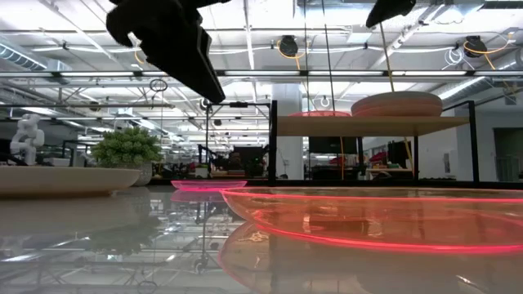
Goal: Place and stack plates onto a shelf
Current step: Stack the pink plate on top of the pink plate on the shelf
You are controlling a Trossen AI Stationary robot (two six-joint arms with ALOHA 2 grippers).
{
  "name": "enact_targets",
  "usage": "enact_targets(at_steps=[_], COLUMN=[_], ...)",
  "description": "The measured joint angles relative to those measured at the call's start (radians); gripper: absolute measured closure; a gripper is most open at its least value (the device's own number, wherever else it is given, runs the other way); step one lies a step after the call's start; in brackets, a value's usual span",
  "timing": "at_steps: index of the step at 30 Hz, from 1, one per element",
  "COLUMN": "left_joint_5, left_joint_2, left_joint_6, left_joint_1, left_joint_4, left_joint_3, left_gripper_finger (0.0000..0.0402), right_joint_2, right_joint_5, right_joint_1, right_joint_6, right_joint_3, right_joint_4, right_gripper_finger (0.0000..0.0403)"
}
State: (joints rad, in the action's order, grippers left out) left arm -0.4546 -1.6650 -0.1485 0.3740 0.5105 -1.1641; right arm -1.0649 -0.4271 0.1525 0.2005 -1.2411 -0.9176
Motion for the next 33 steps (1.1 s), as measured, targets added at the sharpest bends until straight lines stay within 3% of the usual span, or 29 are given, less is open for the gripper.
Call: enact_targets(at_steps=[7, 15, 24, 33], left_joint_5=[-0.003, -0.002, -0.002, 0.088], left_joint_2=[0.0, 0.0, 0.0, -0.008], left_joint_6=[0.132, 0.274, 0.308, 0.296], left_joint_1=[-0.065, -0.184, -0.355, -0.419], left_joint_4=[0.05, 0.102, 0.129, 0.134], left_joint_3=[0.0, 0.0, 0.0, 0.011], left_gripper_finger=[0.0282, 0.0282, 0.0282, 0.0282], right_joint_2=[-0.002, -0.001, 0.004, 0.004], right_joint_5=[-0.074, -0.099, -0.1, -0.095], right_joint_1=[0.131, 0.174, 0.216, 0.216], right_joint_6=[-0.003, -0.003, -0.056, -0.06], right_joint_3=[0.133, 0.214, 0.288, 0.293], right_joint_4=[0.196, 0.265, 0.361, 0.361], right_gripper_finger=[0.0326, 0.0326, 0.0326, 0.0326])
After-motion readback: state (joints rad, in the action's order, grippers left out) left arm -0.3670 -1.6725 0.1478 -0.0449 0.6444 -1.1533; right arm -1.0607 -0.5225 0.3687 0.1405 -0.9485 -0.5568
